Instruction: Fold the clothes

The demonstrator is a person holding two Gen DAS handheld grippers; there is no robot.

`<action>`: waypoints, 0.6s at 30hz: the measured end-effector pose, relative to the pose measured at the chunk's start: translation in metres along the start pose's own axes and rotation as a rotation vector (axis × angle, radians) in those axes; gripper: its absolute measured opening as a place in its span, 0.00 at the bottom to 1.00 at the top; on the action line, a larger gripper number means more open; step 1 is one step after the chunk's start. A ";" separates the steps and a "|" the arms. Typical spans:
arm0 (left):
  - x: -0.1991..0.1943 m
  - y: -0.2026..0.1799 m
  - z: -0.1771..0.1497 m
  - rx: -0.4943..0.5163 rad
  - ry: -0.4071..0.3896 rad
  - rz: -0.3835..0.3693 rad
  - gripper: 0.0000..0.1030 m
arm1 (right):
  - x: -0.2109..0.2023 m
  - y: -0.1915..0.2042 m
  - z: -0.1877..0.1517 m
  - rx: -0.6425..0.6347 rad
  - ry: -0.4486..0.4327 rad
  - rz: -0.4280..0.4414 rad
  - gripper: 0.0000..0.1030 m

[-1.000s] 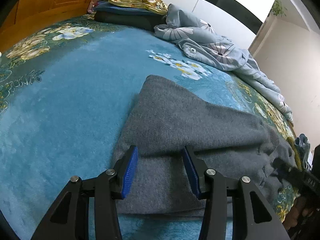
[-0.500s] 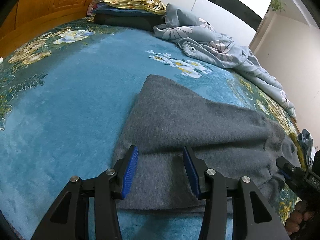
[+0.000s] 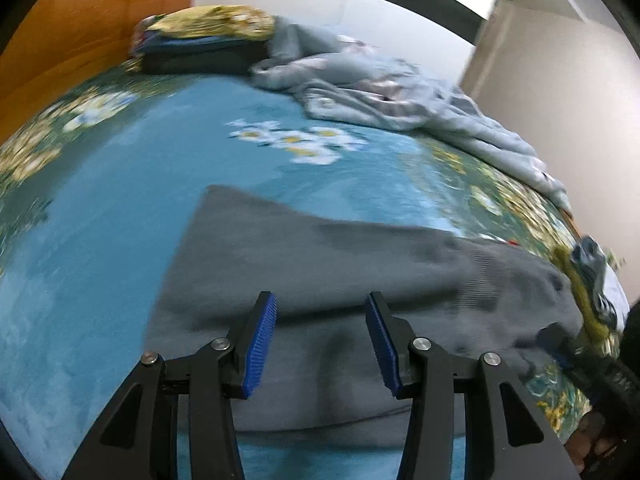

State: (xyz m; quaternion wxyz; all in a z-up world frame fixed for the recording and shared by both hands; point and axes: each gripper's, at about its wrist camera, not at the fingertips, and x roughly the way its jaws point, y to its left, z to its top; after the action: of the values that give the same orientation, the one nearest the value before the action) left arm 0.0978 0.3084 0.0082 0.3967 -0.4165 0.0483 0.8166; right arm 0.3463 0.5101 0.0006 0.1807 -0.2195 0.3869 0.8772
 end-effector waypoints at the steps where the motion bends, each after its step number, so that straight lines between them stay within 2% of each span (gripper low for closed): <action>1: 0.003 -0.009 0.002 0.015 0.001 -0.013 0.47 | -0.014 -0.012 0.003 0.031 -0.049 -0.039 0.53; 5: 0.016 -0.050 0.009 0.086 0.002 -0.068 0.47 | -0.070 -0.079 0.012 0.228 -0.235 -0.244 0.58; 7: 0.024 -0.070 0.009 0.118 0.017 -0.109 0.47 | -0.078 -0.105 0.014 0.322 -0.272 -0.271 0.61; 9: 0.032 -0.086 0.009 0.146 0.035 -0.135 0.47 | -0.076 -0.125 0.016 0.390 -0.278 -0.267 0.61; 11: 0.041 -0.093 0.006 0.163 0.053 -0.109 0.47 | -0.068 -0.139 0.019 0.433 -0.270 -0.246 0.61; 18: 0.067 -0.081 0.005 0.138 0.125 -0.156 0.46 | -0.029 -0.136 0.040 0.396 -0.225 -0.194 0.63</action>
State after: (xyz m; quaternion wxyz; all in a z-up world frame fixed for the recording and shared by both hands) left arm 0.1280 0.4066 -0.0166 0.4829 -0.4406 0.0966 0.7505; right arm 0.4271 0.6223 -0.0411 0.3457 -0.1168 0.5060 0.7816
